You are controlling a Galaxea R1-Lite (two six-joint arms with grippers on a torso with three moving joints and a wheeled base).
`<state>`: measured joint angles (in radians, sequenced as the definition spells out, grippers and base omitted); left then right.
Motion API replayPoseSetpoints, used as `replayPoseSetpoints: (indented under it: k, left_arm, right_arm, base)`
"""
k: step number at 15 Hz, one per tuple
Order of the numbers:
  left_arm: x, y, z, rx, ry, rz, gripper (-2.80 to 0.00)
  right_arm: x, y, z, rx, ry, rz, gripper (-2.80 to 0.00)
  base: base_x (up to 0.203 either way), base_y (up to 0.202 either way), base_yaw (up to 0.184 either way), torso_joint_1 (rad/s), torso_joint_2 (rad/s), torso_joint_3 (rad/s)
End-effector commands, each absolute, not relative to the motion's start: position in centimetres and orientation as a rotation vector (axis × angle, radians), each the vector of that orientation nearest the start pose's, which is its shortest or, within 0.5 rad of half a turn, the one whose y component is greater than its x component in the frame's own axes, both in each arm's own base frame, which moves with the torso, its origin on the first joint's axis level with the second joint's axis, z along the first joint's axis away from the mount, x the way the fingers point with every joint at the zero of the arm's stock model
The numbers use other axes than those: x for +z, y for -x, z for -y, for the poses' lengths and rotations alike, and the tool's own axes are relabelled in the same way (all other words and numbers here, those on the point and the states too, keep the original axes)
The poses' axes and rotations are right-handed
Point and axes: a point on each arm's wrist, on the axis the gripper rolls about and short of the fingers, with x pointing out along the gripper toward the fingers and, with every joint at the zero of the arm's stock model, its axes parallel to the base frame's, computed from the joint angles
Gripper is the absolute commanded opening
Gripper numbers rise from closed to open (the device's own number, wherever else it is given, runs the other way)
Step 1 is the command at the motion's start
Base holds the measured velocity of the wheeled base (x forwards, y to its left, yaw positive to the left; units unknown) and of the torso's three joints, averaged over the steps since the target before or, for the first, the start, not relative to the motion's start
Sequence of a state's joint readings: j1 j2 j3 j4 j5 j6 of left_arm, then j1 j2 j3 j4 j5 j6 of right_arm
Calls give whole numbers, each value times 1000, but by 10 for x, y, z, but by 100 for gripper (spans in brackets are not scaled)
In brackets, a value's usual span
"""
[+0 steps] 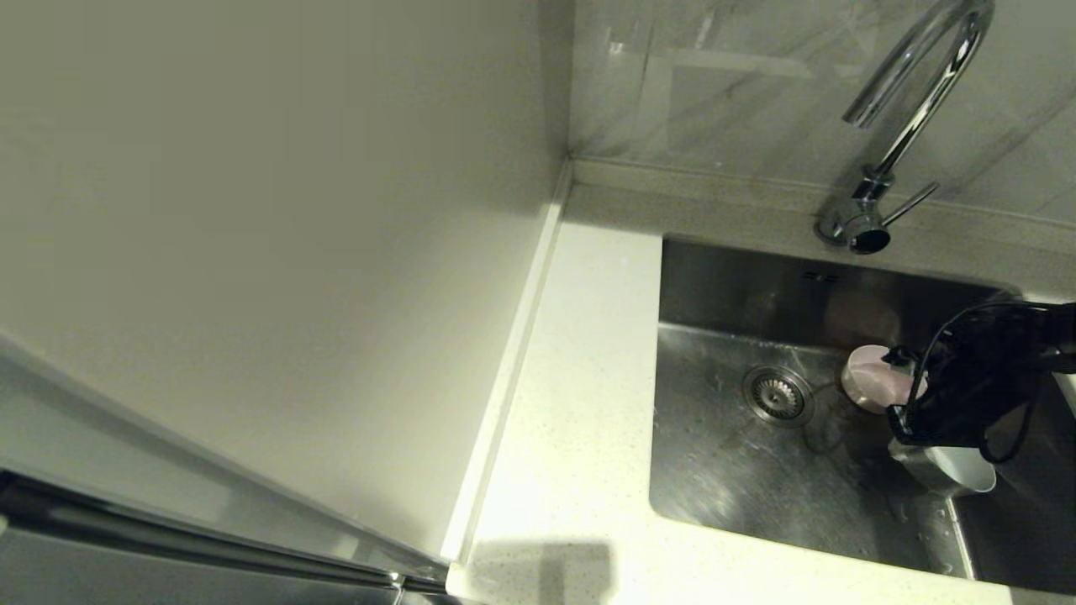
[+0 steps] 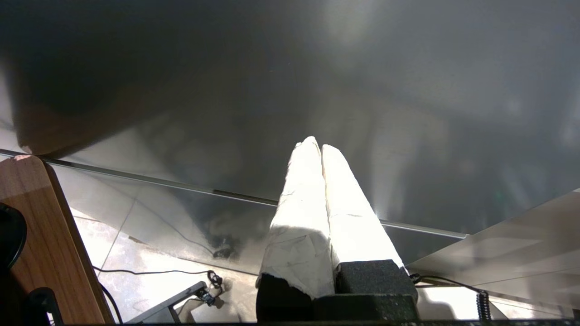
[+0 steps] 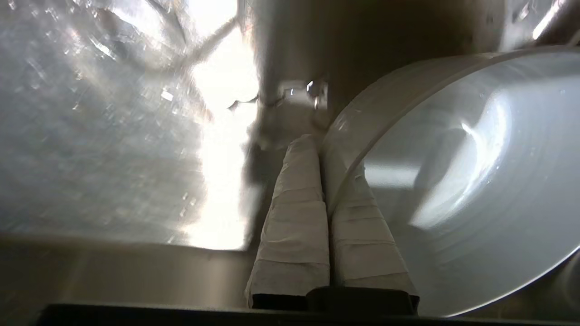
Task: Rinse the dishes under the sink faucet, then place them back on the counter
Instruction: Put a bowl into the sink
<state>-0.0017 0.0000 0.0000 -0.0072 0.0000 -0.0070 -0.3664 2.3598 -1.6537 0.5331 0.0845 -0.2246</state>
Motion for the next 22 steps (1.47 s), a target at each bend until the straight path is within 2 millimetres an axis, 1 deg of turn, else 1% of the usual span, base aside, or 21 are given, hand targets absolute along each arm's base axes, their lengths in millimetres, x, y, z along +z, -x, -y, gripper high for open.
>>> replayPoseSetpoints:
  k: [1, 9, 13, 14, 19, 20, 22]
  left_arm:
    - [75, 23, 0, -2, 8, 5, -280]
    - [75, 23, 0, -2, 8, 5, -280]
    - [75, 23, 0, -2, 8, 5, -280]
    - [75, 23, 0, -2, 8, 5, -280]
    - [75, 23, 0, -2, 8, 5, -280]
    - [75, 23, 0, -2, 8, 5, -280]
    - [75, 23, 0, -2, 8, 5, -280]
  right_arm:
    - [51, -395, 150, -99, -86, -1256, -280]
    - [49, -388, 146, -52, -45, -1280, -280]
    - [56, -385, 145, -51, -37, -1270, -280]
    - [56, -384, 145, -45, -25, -1265, 0]
    - [61, -382, 143, -35, -6, -1248, 0]
    - [66, -381, 142, -40, -3, -1237, 0]
    - [87, -376, 140, -58, 0, -1189, 0]
  base:
    - [0, 0, 0, 0, 0, 0]
    - [0, 0, 0, 0, 0, 0]
    - [0, 0, 0, 0, 0, 0]
    - [0, 0, 0, 0, 0, 0]
    - [0, 0, 0, 0, 0, 0]
    - [0, 0, 0, 0, 0, 0]
    - [0, 0, 0, 0, 0, 0]
